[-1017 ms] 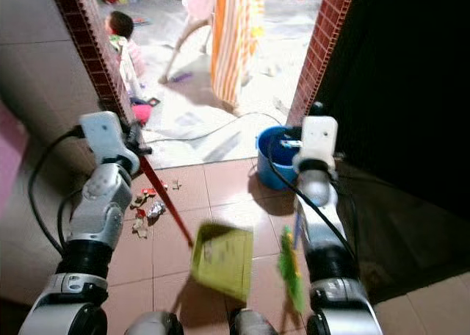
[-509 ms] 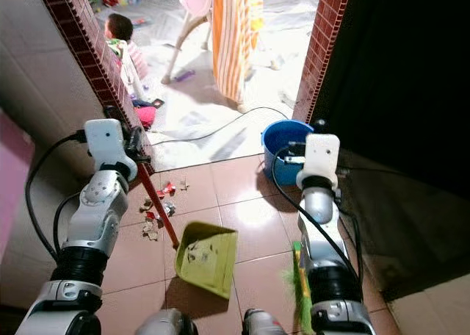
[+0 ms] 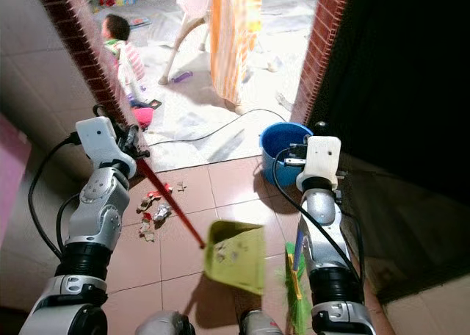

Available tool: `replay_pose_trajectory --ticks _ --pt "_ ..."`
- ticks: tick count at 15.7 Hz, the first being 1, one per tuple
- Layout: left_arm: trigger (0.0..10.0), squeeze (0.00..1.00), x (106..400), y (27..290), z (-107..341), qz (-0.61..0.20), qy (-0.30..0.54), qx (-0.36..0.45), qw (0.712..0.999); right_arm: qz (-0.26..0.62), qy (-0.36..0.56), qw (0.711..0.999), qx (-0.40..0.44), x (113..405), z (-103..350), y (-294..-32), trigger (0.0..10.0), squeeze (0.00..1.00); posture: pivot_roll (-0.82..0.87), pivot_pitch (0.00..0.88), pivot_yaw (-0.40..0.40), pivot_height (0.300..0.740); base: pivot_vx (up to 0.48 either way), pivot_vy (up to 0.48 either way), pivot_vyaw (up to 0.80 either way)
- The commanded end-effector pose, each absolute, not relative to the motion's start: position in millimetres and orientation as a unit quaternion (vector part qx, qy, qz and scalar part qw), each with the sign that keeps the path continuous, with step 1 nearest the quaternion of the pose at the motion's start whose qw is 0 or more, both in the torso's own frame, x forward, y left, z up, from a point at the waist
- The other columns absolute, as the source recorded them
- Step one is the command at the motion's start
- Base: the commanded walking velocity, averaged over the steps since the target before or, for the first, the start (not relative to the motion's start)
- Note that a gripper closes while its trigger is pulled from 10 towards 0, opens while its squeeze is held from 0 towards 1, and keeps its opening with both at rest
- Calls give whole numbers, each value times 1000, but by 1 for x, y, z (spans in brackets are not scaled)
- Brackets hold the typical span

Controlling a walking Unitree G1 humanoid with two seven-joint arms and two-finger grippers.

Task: Sweep floor

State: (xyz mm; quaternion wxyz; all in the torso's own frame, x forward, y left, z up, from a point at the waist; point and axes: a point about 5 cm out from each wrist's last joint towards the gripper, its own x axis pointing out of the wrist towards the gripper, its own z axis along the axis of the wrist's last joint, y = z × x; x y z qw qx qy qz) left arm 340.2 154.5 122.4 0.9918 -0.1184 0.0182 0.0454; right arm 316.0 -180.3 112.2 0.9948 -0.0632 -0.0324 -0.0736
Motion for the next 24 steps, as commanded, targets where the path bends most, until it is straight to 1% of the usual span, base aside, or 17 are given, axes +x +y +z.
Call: replay_pose_trajectory --ticks 1,5,9,18,21,24 --pt "10000 0 344 158 133 52 -4 -119 991 -65 -53 995 -52 320 123 -175 10000 0 -106 0 31 740 0 0 0" --pt "10000 0 344 154 134 42 -3 -130 991 -61 -50 996 -52 322 122 -174 10000 0 -99 0 29 740 0 0 -497" --pt "10000 0 345 155 135 43 -2 -124 991 -59 -50 996 -50 322 122 -172 10000 0 -97 0 34 740 0 0 0" --pt "10000 0 346 151 134 34 3 -126 991 -61 -49 996 -52 319 120 -175 10000 0 -105 0 40 740 0 -294 0" --pt "10000 0 345 154 134 44 1 -124 991 -50 -56 996 -39 322 124 -172 10000 0 -99 0 36 740 0 -175 0" --pt "10000 0 349 169 150 83 -31 -127 988 -22 -71 996 -44 326 131 -165 10000 0 -91 0 35 740 0 0 0"
